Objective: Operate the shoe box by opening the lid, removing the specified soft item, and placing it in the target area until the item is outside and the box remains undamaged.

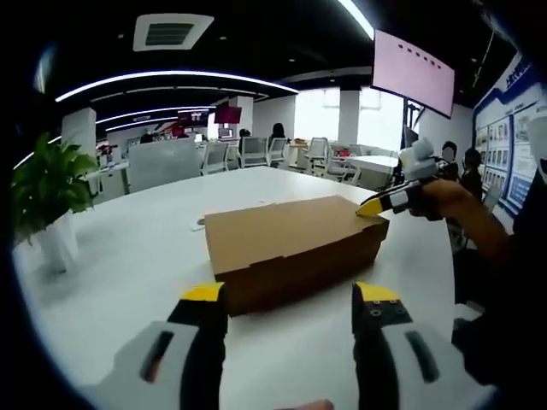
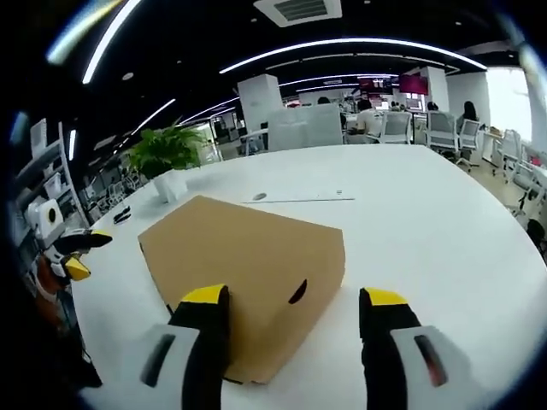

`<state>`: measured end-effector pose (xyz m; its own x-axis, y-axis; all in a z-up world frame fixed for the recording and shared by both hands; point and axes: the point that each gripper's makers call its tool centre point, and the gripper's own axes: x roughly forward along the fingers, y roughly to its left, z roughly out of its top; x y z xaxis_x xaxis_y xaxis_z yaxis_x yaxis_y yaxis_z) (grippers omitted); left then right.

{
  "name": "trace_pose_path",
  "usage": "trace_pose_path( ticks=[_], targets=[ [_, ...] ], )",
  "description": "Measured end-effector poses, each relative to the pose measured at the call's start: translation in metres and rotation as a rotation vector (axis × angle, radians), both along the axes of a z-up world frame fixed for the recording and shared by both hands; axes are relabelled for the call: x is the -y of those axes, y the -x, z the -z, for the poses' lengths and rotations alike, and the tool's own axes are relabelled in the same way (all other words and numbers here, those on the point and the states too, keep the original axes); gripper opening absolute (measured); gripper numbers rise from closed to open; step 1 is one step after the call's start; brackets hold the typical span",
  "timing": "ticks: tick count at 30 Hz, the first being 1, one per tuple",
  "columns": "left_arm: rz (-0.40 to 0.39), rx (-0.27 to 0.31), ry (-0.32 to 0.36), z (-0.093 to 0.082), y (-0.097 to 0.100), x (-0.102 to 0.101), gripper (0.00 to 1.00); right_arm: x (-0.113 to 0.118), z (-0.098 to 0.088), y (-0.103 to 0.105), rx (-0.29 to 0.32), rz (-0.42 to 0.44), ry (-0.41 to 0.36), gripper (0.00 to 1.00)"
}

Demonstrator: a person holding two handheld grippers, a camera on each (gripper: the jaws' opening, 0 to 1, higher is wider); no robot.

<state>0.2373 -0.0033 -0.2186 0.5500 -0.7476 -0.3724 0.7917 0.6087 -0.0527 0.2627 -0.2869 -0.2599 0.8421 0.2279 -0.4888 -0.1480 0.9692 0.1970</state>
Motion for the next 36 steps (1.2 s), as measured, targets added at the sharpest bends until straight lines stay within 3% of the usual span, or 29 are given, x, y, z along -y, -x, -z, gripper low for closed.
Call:
trace_pose_path(
  ticks=[7,15,27,36],
  targets=[
    [-0.001,-0.001,-0.006,0.001,0.0,0.002,0.6,-0.001,0.006,0.0,-0.016,0.002,-0.111,0.61],
    [-0.001,0.012,0.0,-0.001,0.001,0.003,0.6,0.003,0.01,0.0,-0.032,-0.002,-0.185,0.59],
    [-0.02,0.007,0.02,0.0,0.001,-0.003,0.59,0.003,0.012,-0.001,-0.041,0.009,-0.212,0.59],
    [-0.021,0.003,0.014,0.0,0.0,-0.002,0.57,0.004,0.016,-0.002,-0.055,0.017,-0.274,0.58]
  ],
)
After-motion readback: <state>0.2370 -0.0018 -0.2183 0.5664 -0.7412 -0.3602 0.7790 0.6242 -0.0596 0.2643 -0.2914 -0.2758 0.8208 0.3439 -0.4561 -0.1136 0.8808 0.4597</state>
